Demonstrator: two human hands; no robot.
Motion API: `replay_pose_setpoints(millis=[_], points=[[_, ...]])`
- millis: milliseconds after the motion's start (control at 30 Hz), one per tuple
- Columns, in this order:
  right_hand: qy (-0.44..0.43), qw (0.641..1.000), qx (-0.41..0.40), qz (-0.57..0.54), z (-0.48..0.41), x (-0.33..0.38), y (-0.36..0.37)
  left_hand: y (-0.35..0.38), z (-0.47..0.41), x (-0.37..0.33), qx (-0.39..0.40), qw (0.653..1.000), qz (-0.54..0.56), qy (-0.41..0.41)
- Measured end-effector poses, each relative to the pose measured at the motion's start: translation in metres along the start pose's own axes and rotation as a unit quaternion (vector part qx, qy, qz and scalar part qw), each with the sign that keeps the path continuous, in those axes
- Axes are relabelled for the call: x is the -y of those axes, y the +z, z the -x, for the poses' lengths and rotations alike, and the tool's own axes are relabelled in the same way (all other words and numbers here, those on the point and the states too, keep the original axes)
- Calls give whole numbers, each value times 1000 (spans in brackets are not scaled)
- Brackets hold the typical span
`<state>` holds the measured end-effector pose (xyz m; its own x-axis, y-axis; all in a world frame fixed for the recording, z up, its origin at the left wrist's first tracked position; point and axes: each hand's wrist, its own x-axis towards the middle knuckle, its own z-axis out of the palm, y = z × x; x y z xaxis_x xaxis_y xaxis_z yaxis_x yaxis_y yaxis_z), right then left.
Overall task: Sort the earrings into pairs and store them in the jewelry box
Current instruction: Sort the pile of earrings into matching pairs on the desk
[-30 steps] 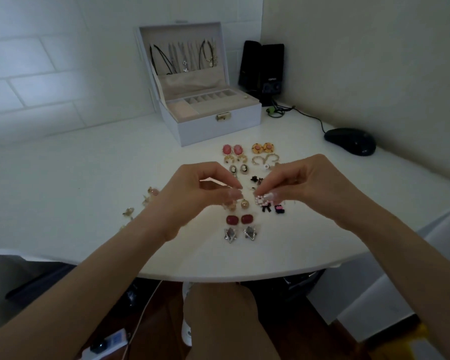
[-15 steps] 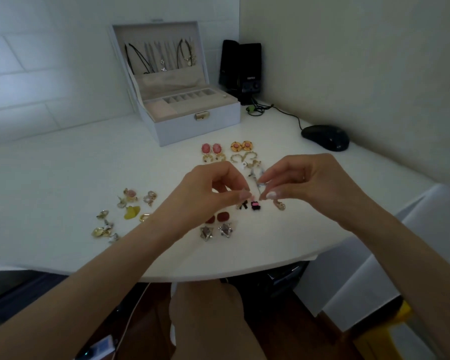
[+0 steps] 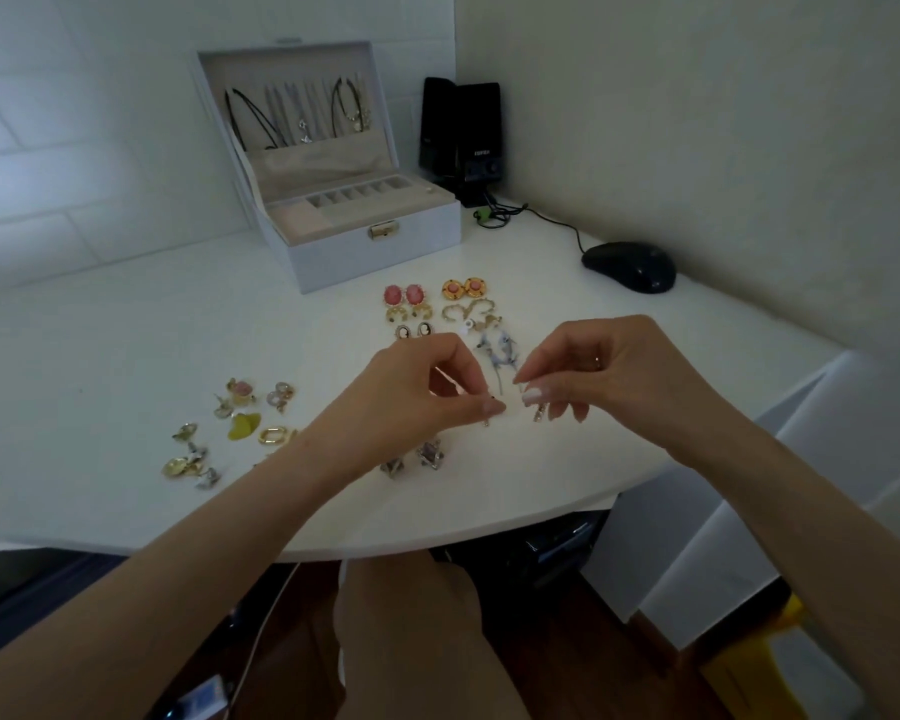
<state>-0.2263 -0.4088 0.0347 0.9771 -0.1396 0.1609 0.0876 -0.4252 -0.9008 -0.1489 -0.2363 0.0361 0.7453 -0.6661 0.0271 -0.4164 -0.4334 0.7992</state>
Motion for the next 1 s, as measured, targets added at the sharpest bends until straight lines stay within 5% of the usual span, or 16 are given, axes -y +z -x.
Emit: replay_pose_setpoints(millis=[733, 1000], points=[[43, 995, 92, 26, 2, -6, 1, 14, 0, 9, 0, 987, -151, 63], [45, 988, 81, 124, -6, -13, 13, 22, -7, 17, -14, 967, -246, 59]])
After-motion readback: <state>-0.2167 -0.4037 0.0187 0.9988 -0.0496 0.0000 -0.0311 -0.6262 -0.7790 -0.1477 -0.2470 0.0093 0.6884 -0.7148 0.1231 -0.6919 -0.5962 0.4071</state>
